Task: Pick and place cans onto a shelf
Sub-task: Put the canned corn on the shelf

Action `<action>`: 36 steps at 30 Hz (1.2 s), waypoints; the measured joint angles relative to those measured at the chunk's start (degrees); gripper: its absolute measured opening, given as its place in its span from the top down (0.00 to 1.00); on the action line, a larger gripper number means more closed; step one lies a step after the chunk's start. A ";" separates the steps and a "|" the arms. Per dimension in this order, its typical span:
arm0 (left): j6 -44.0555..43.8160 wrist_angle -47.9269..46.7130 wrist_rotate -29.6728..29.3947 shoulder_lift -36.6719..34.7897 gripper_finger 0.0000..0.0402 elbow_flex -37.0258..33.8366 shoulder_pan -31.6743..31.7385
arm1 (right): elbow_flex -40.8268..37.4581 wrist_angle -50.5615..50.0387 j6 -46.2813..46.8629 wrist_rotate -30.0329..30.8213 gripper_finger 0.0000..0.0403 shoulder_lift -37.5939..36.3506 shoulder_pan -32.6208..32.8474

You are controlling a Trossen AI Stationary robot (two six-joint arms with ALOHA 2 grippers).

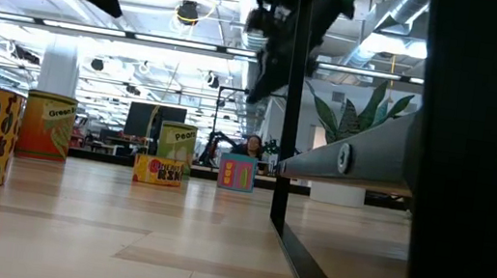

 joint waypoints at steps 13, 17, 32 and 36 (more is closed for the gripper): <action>-2.43 0.07 0.17 5.17 1.00 -0.04 0.00 | 0.06 4.88 6.82 6.22 0.89 8.15 -0.21; -2.49 0.11 0.21 6.98 1.00 -0.04 0.00 | 0.06 7.13 7.22 7.39 0.89 7.91 -0.21; -2.62 0.48 0.20 8.98 1.00 -0.04 -0.02 | 0.03 2.06 11.35 1.48 0.57 8.13 -0.73; -2.63 0.50 0.20 9.00 1.00 -0.04 -0.02 | 0.06 2.73 12.83 1.48 0.46 8.13 -0.89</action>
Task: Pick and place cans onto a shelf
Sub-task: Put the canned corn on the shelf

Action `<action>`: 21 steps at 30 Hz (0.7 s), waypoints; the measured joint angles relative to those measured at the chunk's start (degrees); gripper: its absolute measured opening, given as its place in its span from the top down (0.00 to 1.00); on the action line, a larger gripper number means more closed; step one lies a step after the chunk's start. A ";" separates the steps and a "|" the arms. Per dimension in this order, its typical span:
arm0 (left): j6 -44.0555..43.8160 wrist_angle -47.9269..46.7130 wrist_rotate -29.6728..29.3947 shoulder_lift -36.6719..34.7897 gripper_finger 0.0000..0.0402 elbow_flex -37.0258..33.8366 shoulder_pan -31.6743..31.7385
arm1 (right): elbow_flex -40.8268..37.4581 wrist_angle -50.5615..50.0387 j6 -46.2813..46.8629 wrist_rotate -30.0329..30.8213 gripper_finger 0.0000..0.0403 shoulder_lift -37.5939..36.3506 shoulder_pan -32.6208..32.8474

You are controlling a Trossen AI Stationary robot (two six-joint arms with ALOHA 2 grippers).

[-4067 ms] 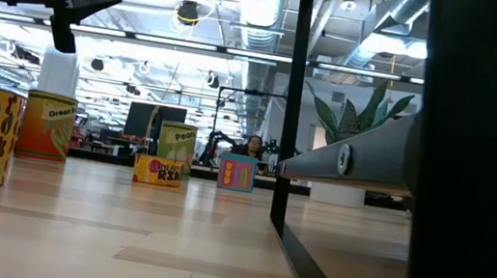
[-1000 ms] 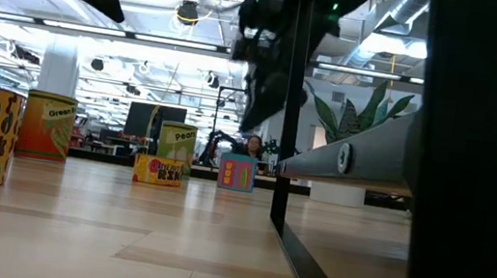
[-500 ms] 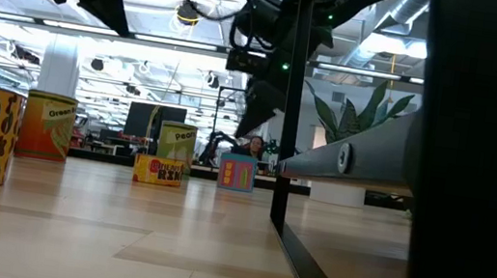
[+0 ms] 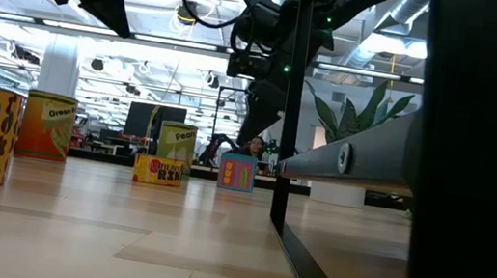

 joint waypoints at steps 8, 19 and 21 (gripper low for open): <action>-0.05 0.02 -0.02 0.00 1.00 0.00 0.01 | 0.13 3.45 0.22 0.46 0.43 4.37 -0.31; -0.34 0.04 -0.09 -0.02 1.00 0.00 0.02 | 0.09 2.95 4.68 9.62 0.69 5.27 1.88; -0.32 0.02 -0.15 0.00 1.00 0.00 0.02 | 0.06 2.58 4.69 10.91 0.78 5.03 2.33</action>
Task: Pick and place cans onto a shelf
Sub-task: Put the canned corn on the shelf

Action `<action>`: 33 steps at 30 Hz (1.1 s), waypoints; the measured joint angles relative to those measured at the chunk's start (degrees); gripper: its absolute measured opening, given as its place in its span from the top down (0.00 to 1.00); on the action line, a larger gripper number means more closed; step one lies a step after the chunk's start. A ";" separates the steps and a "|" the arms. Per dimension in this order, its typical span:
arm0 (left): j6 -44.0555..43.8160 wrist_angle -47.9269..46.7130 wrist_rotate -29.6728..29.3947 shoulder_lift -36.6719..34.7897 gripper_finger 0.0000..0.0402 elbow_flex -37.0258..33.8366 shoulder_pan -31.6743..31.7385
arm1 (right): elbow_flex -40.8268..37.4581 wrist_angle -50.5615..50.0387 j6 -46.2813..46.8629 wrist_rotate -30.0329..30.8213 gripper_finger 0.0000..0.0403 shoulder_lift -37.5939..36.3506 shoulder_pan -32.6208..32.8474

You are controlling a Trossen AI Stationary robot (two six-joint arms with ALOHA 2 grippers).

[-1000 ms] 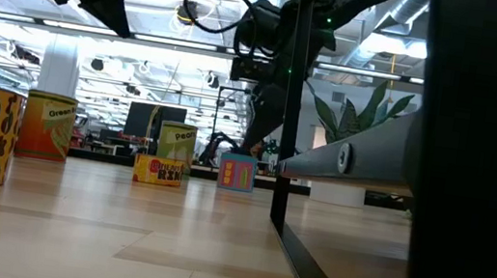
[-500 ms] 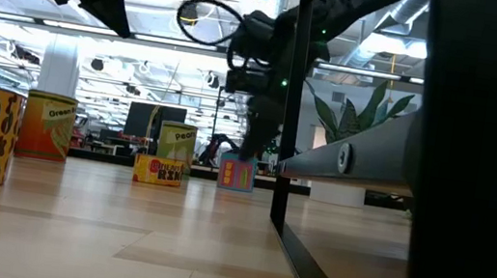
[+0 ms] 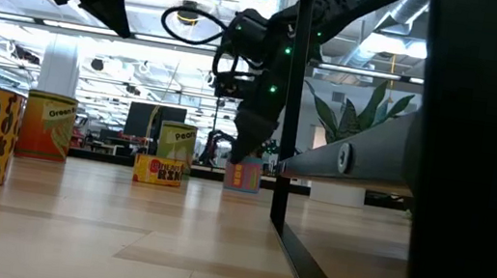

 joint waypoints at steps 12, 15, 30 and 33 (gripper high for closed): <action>0.00 0.20 -0.20 0.00 1.00 0.00 0.00 | 3.75 -8.99 -0.03 -1.31 0.98 -0.70 2.81; -0.01 0.20 -0.19 -0.02 1.00 0.00 -0.02 | 7.84 -12.85 1.34 -1.34 0.98 -2.30 3.71; 0.42 0.46 -0.11 0.00 1.00 -0.02 -0.02 | 14.44 -33.09 22.30 -0.23 0.99 -24.75 11.66; 0.42 0.46 -0.12 0.00 1.00 -0.02 -0.02 | 14.43 -36.27 27.91 -0.29 0.99 -28.21 15.68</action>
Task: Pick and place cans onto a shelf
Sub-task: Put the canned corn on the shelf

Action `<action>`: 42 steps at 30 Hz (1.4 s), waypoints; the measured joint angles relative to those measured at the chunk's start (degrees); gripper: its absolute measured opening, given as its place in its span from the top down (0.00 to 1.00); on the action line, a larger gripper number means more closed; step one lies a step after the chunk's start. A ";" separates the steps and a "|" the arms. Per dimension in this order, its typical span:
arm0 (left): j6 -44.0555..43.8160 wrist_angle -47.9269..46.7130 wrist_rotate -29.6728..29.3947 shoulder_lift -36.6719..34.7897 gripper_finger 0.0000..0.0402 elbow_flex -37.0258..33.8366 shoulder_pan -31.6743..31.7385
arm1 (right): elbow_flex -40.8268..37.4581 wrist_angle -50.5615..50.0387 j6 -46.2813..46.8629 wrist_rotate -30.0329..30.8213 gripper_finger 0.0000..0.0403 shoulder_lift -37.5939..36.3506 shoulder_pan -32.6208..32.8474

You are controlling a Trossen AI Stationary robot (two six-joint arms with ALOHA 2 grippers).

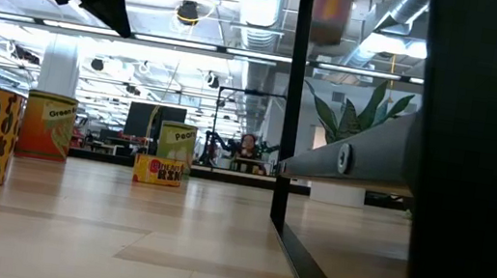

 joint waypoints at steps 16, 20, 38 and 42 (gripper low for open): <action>-1.60 -0.07 1.59 0.00 1.00 0.00 0.02 | -3.58 -16.96 39.16 15.12 0.99 -2.17 34.74; -2.98 -0.07 4.33 0.00 1.00 0.01 0.01 | -7.85 -18.84 54.56 17.25 0.98 -2.23 42.79; -3.89 -0.09 6.29 0.00 1.00 0.00 -0.02 | -31.63 -13.21 92.57 11.72 0.99 -2.13 50.82; -3.88 -0.09 6.28 0.00 1.00 0.00 -0.02 | -35.48 -8.72 92.76 11.78 0.99 -2.15 50.29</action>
